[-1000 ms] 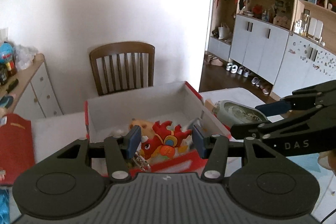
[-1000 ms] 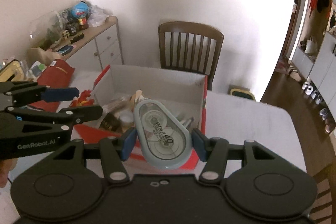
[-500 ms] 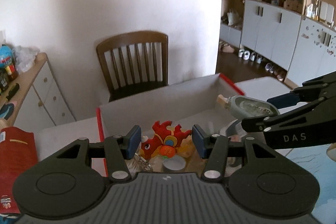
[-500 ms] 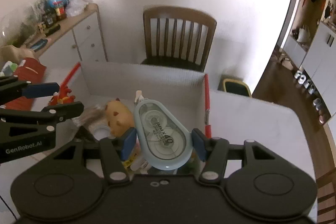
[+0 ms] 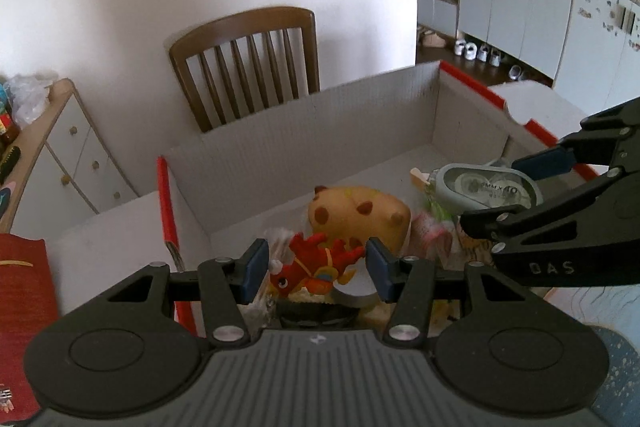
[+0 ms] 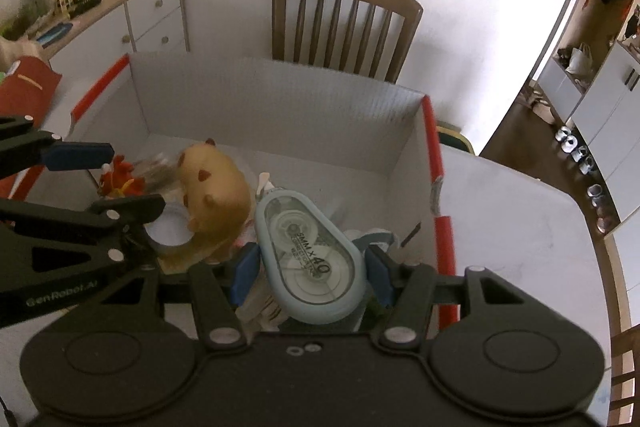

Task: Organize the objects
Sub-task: 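Carry the plush keychain and tape dispenser with both tools into the red box, then open both tools to release the keychain and tape dispenser in the box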

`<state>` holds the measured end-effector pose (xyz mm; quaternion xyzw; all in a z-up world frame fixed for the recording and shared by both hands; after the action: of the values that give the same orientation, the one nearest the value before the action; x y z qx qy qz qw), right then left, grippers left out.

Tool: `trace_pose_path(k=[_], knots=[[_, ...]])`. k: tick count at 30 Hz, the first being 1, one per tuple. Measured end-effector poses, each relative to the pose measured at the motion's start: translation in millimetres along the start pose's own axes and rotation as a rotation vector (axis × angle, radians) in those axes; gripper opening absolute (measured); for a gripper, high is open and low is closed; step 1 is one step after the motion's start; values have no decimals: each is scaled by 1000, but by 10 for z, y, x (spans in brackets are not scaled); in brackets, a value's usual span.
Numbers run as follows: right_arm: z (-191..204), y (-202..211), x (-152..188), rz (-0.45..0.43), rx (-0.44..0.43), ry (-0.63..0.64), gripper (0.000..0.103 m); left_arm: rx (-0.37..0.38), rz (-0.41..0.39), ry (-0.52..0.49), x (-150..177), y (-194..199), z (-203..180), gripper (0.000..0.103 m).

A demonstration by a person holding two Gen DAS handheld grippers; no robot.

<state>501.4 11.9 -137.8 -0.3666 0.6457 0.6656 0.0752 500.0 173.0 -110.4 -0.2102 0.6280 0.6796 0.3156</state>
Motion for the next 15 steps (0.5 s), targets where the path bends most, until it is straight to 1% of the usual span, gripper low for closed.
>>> trace_pose_path(k=[5,8,11,15], knots=[[29,-66,32,7,21,24,57,8,23,6,44,-94,-8,52],[36,-88,45,12,23,31,58,10,42,14,77,-153,-6,53],[49,-98,66,24,15,45,58,2,46,-2,79,-172,-39,53],[59,-54,62,16,3,48,63,18,68,15,88,-208,-56,54]])
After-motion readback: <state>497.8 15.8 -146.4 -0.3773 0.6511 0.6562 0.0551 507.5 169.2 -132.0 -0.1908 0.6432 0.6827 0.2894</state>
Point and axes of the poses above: each gripper's, at about its wrist camera, not at the fingertips, and y roughly against the way its jaws point, z to its left, x to its underside, the point moved 6 cm from there along -y, roughly the way its jaws point, and after that the axes turned 1 degree about -x, right-handed, at the moved point
